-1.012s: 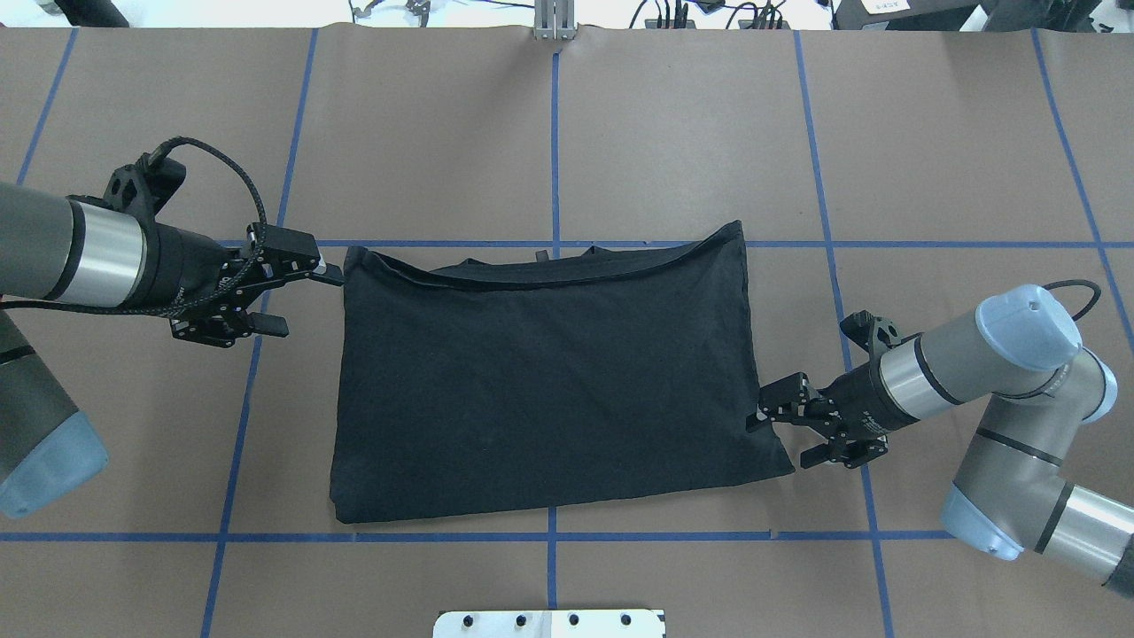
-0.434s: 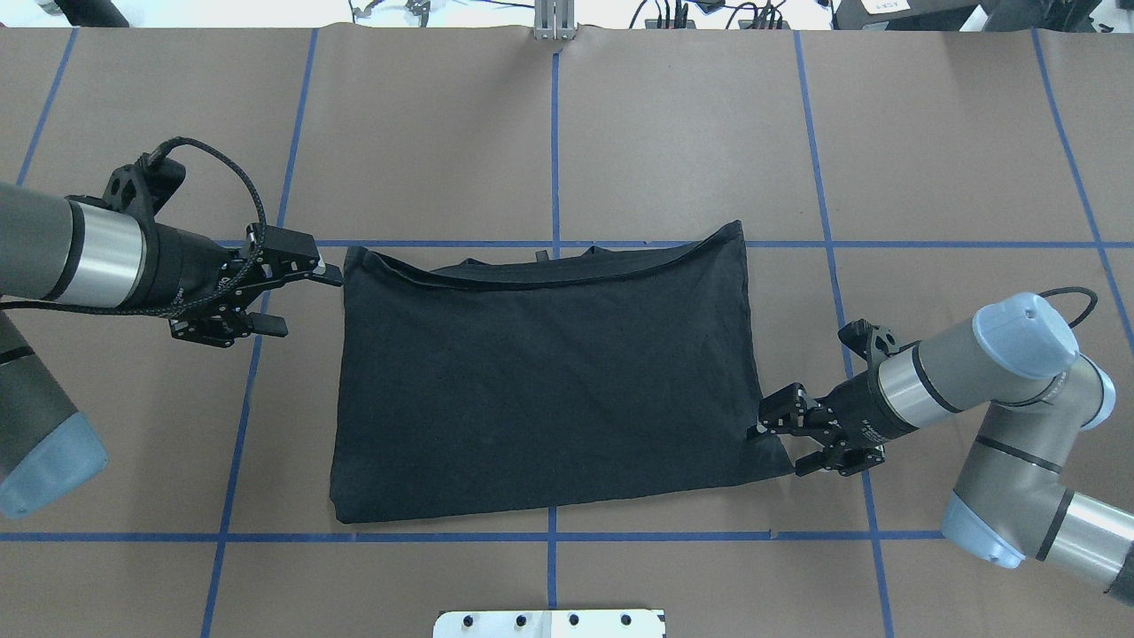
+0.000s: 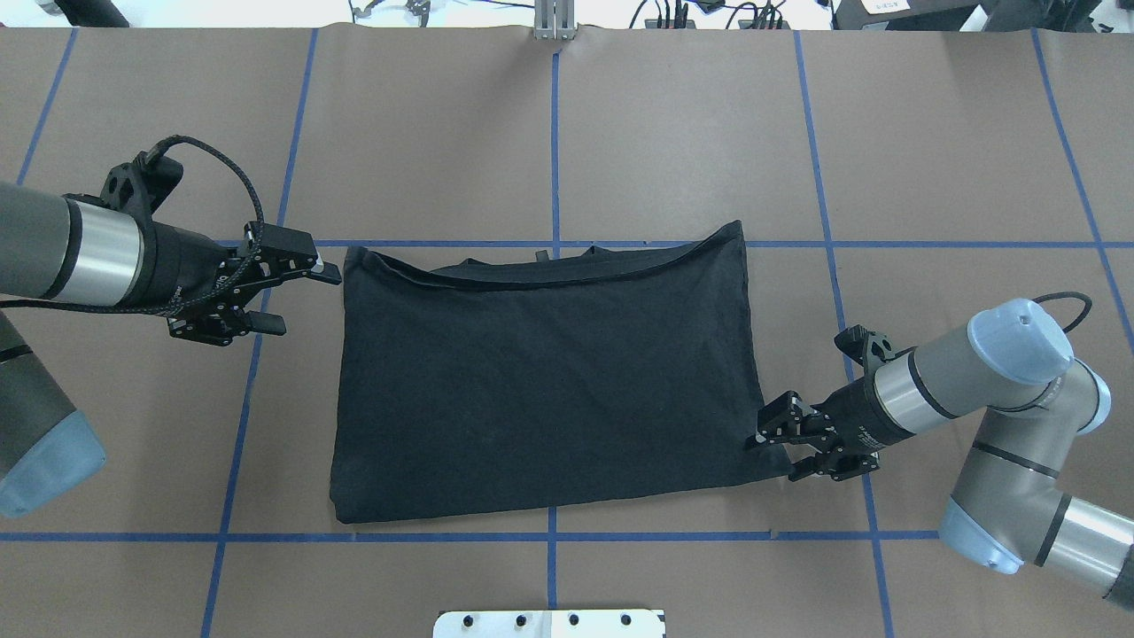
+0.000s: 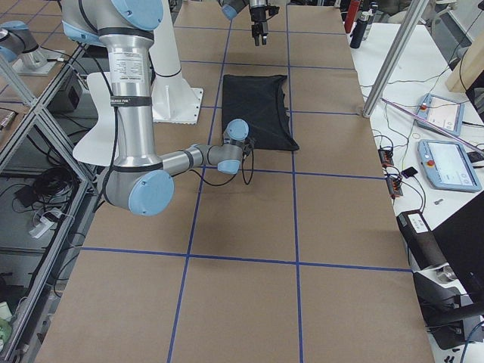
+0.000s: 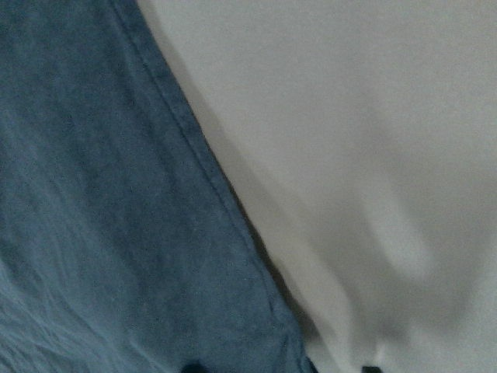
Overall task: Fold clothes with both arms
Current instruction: 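Move the right gripper down to the folded shirt's corner nearest the robot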
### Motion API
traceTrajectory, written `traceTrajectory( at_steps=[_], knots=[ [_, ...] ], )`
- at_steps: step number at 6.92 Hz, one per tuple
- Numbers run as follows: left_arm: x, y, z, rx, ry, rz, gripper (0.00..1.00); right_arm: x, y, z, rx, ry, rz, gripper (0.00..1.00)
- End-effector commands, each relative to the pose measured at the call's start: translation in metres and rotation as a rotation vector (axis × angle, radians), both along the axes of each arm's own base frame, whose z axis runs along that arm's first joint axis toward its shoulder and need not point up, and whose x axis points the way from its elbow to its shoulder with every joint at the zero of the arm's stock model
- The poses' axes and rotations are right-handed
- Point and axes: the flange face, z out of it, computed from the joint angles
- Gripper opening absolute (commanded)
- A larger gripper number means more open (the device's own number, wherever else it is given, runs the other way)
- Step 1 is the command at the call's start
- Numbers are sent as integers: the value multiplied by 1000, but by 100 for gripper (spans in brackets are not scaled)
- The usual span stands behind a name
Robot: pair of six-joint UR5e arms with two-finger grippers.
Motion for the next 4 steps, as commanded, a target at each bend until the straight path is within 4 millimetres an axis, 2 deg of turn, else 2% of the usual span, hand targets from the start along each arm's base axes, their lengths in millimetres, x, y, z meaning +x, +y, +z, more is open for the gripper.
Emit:
traceTrajectory(
  at_steps=[1,3,4],
  knots=[
    [-1,0,0,1,0,-2,100,-4,5,-2,3,-5,-15,0],
    [-6,-2,0,1,0,-11,100,-2,14,-20,16,-38,-45,0],
    [-7,-1,-1,2,1,-11,100,2,31,-37,27,-74,-94,0]
  ],
)
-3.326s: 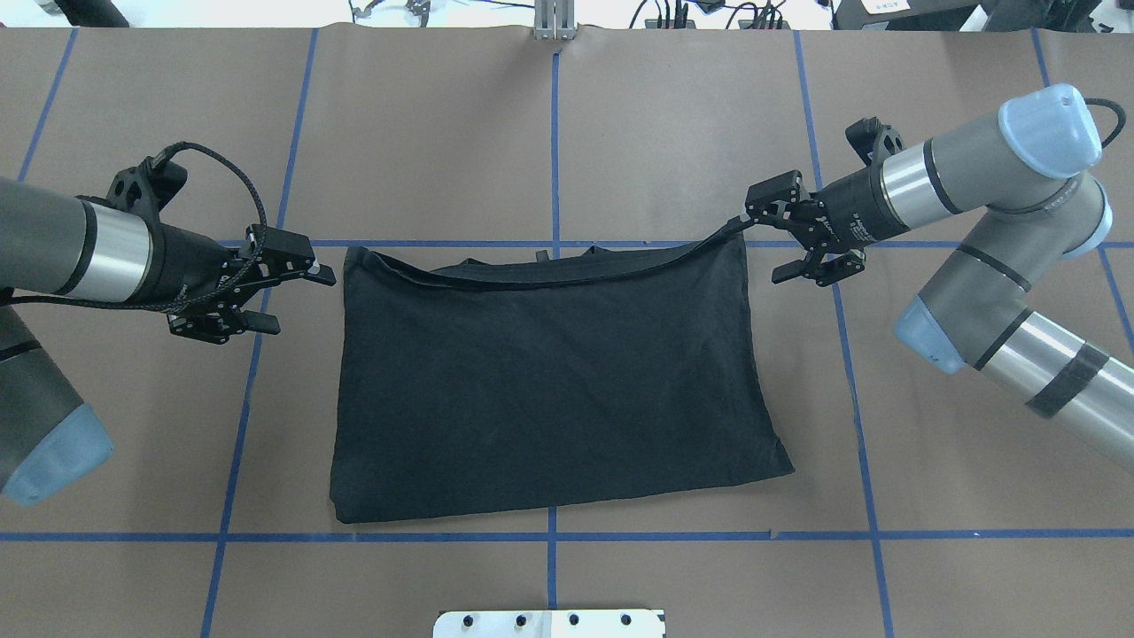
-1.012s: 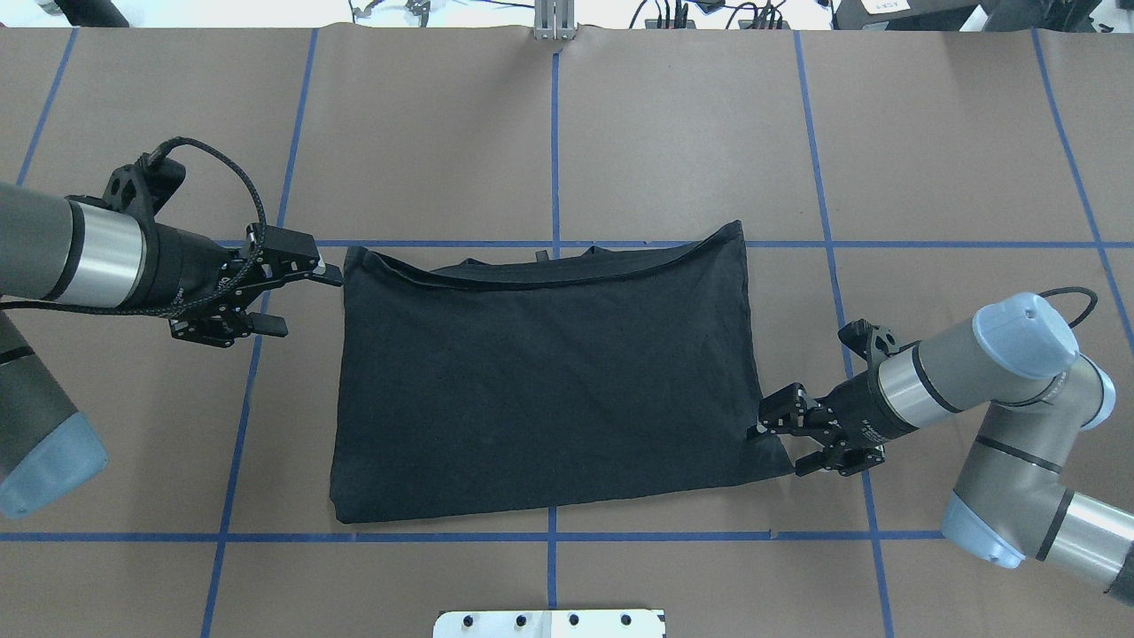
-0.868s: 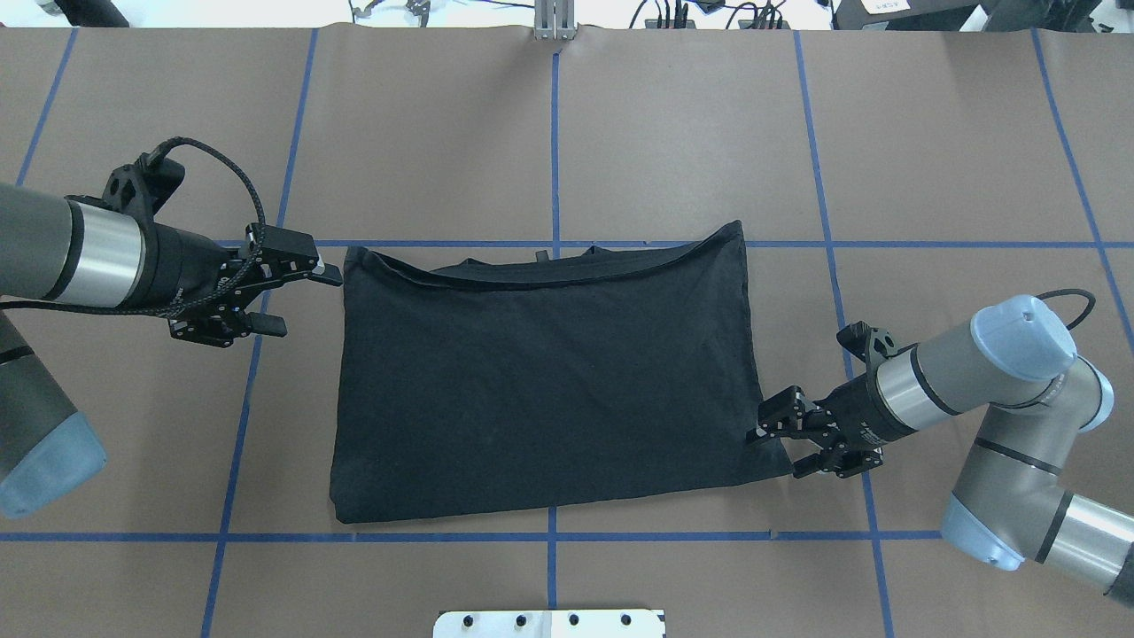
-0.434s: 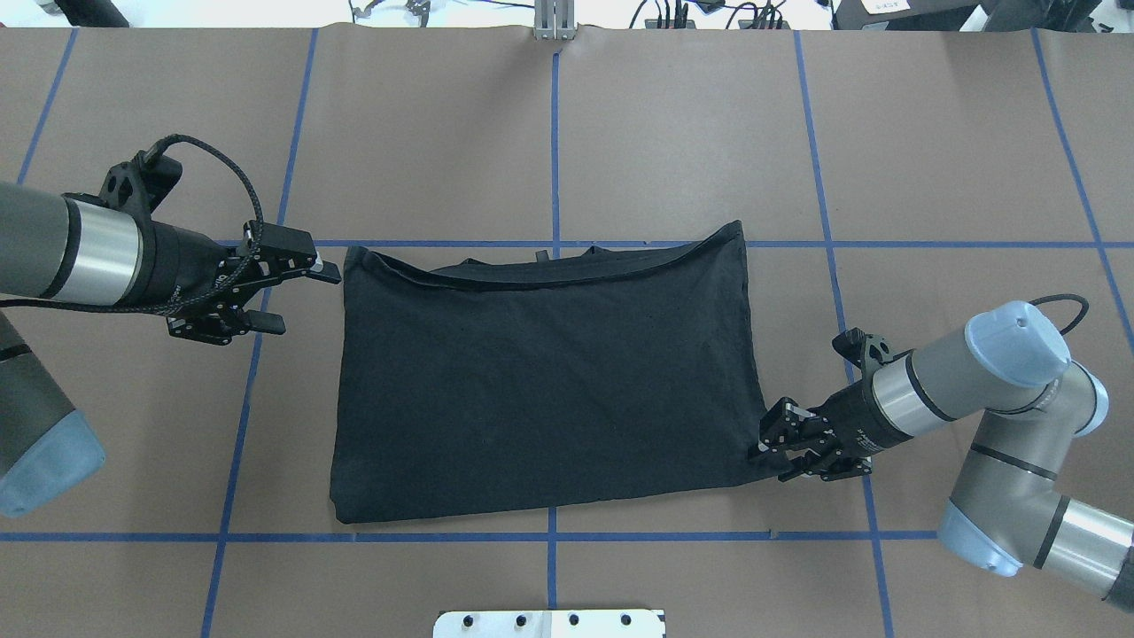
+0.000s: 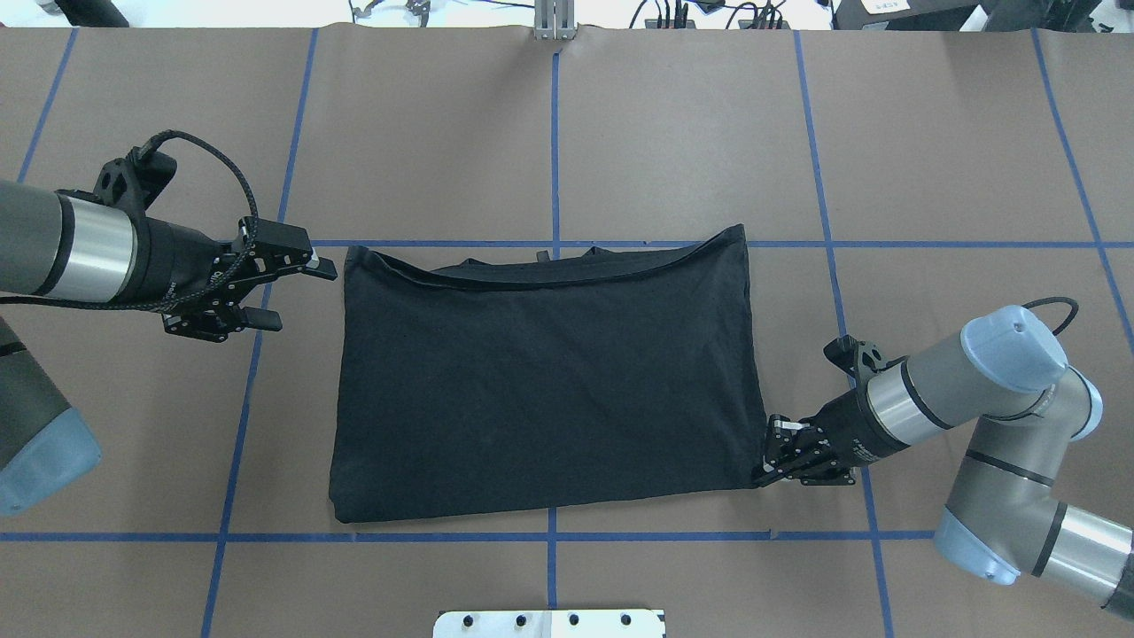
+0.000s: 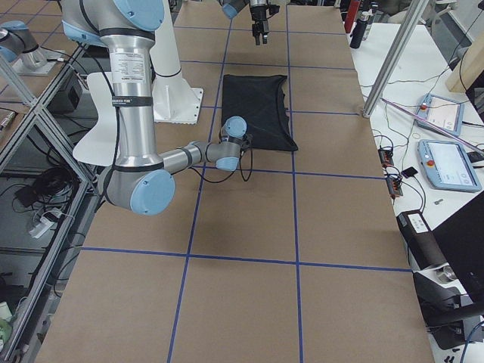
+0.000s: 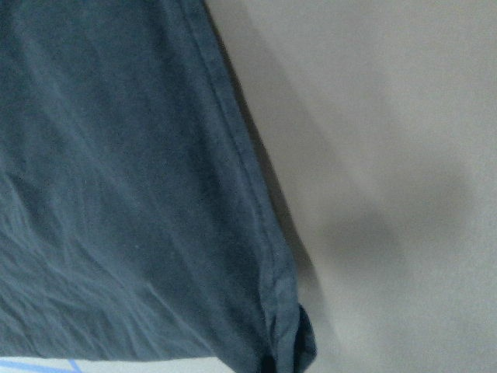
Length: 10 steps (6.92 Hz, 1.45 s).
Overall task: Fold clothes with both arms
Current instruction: 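Grasp and lift that corner with the right gripper while the left gripper lowers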
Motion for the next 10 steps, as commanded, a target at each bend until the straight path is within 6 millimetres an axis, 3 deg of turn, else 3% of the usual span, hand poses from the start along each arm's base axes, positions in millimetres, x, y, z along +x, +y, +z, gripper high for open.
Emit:
traceTrajectory(
  at_steps=[1,2,3,4,5,6,7,8,10],
  knots=[
    [-2,1,0,0,0,-2,100,10,35,-37,11,-78,-144,0],
    [-2,1,0,0,0,-2,100,13,60,-55,-29,-96,-207,0],
    [-2,1,1,-1,-1,-2,100,3,98,-77,-91,-103,-281,0],
    [-2,1,2,-4,-4,-2,100,-4,112,-83,-99,-107,-313,0],
    [-1,1,4,-6,-6,0,100,-4,114,-85,-99,-112,-321,15],
    [2,3,6,-9,-9,7,100,-5,117,-89,-93,-121,-327,99],
    [3,7,11,-15,-17,12,100,0,109,-91,-85,-128,-308,100],
    [5,11,14,-20,-22,23,100,12,88,-91,-79,-131,-256,100],
    [29,43,39,-55,-63,38,100,32,52,-96,-66,-144,-168,100]
  ],
)
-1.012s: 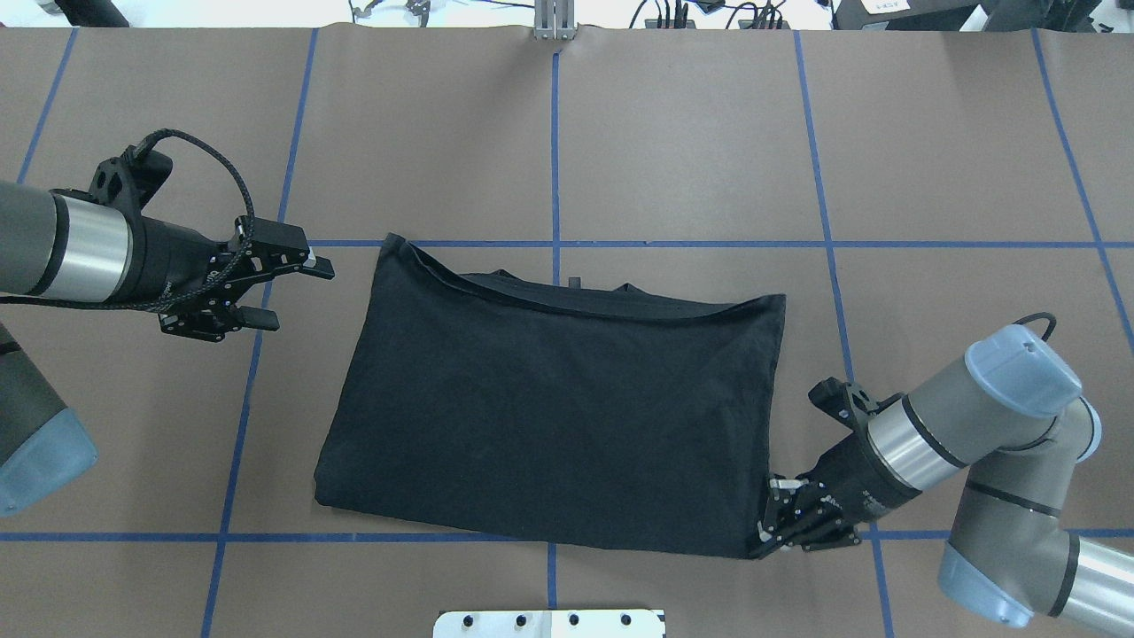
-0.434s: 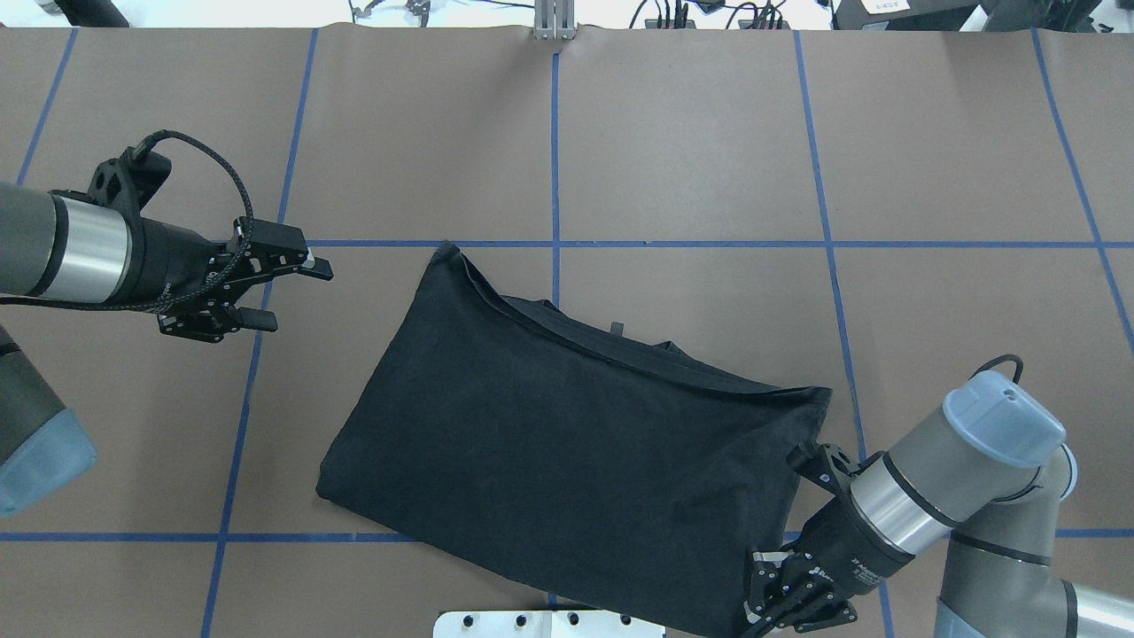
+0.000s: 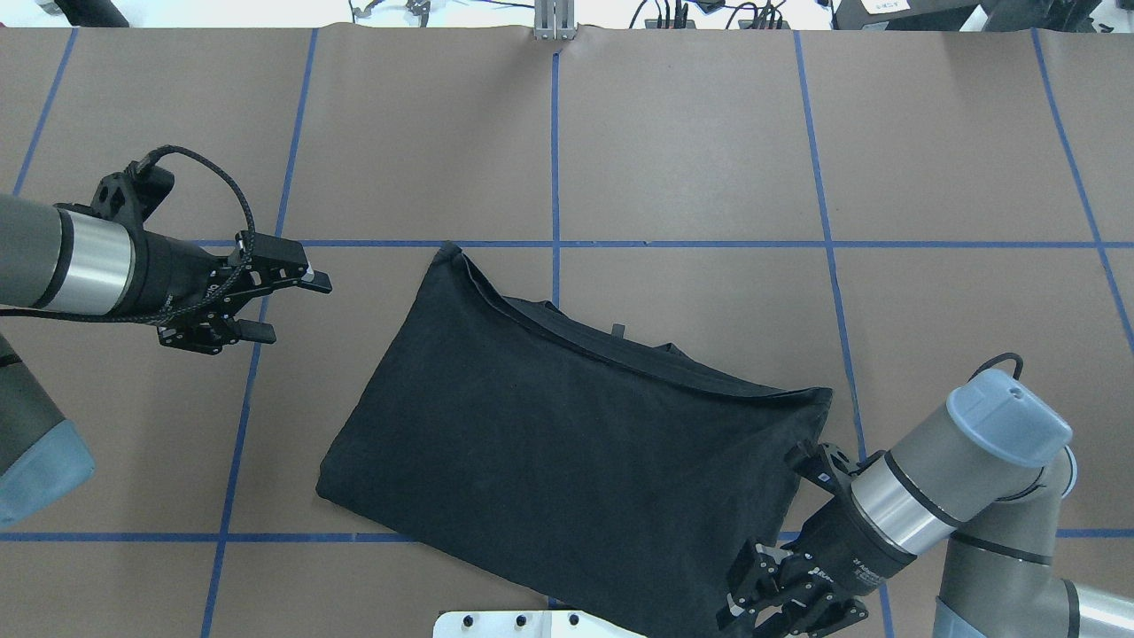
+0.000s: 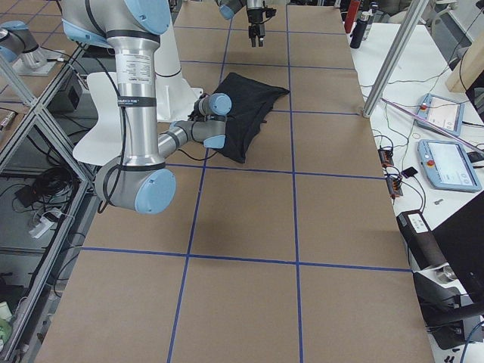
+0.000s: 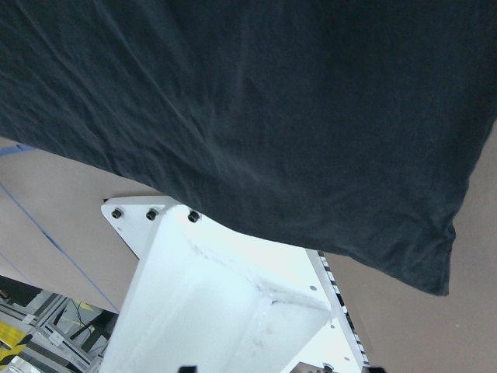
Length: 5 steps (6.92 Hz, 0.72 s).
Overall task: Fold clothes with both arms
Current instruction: 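Grasp and lift that corner with the right gripper while the left gripper lowers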
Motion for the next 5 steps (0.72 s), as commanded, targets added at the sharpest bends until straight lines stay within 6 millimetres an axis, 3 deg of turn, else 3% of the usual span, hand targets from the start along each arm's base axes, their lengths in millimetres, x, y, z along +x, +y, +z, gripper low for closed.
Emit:
traceTrajectory(
  at_steps=[1,3,5],
  knots=[
    [38,40,22,-70,-43,-4,100,23,-39,-5,6,-10,99,100],
    [89,95,36,-155,-73,-24,100,31,-58,-10,14,-19,150,100],
    [112,115,54,-189,-112,-14,100,33,-64,-11,15,-20,168,100]
  ],
)
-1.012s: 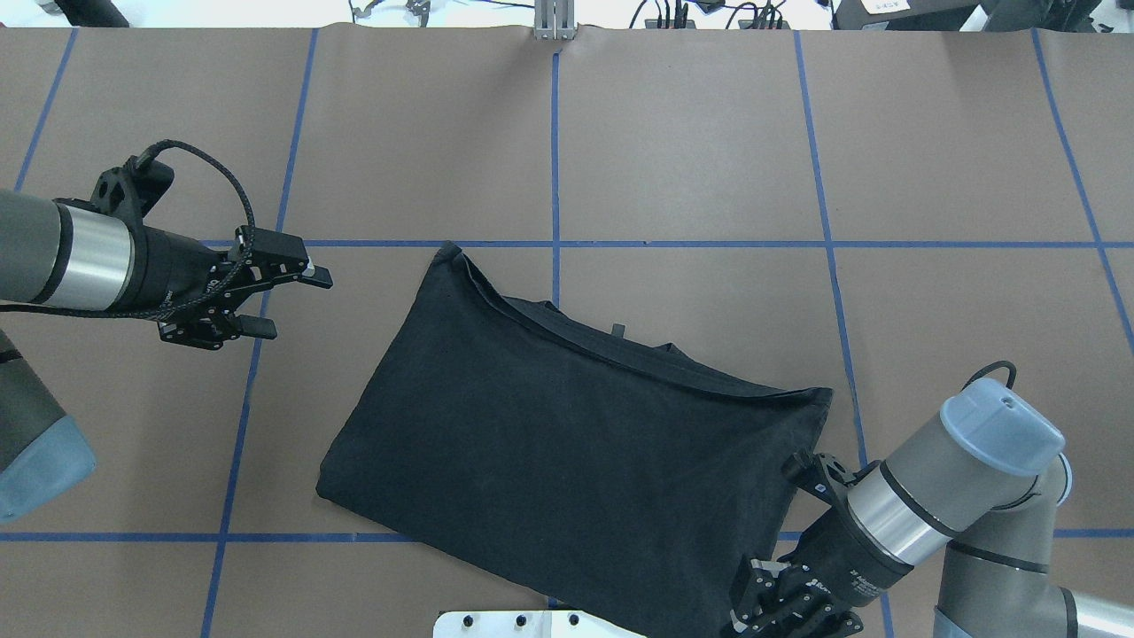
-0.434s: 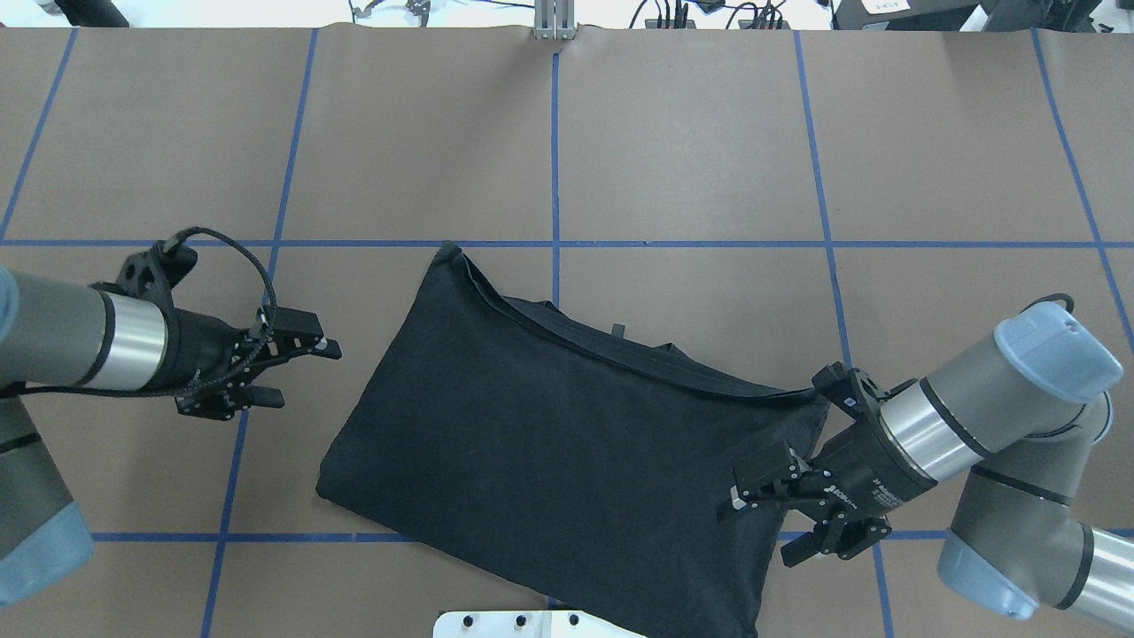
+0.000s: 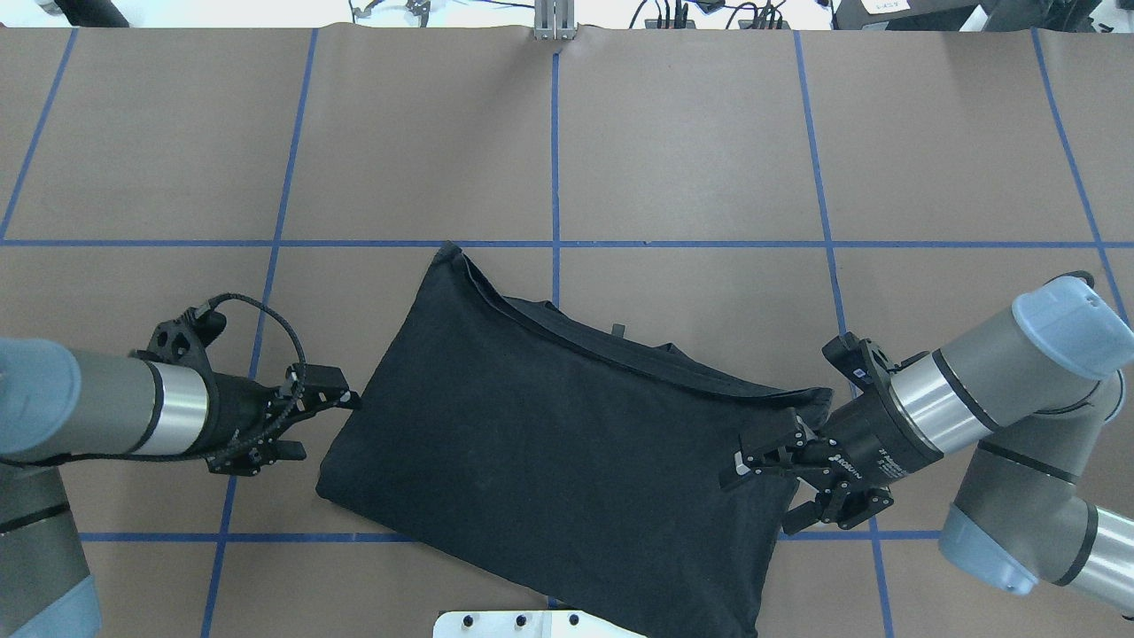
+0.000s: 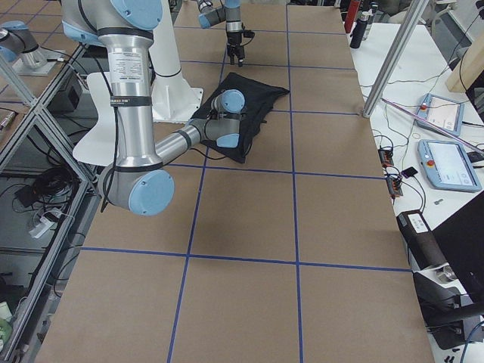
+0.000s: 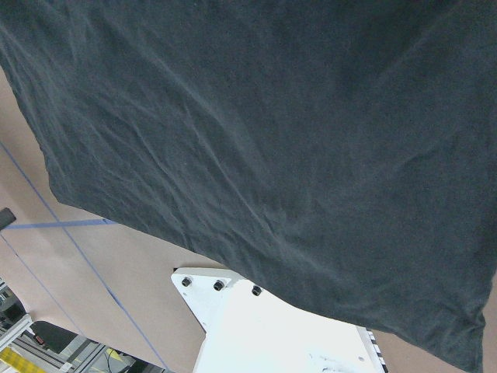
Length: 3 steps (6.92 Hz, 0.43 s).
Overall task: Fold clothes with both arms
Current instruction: 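Grasp the other near corner of the folded shirt with the left gripper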
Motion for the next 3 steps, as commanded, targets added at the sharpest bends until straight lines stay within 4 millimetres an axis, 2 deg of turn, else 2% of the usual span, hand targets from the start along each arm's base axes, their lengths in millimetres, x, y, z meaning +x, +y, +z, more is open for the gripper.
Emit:
traceTrajectory(
  at_steps=[1,3],
  knots=[
    [25,16,25,-34,-52,-2,100,5,-8,0,0,1,23,100],
    [30,14,40,-44,-83,-4,100,6,-10,0,-1,2,31,100]
  ],
)
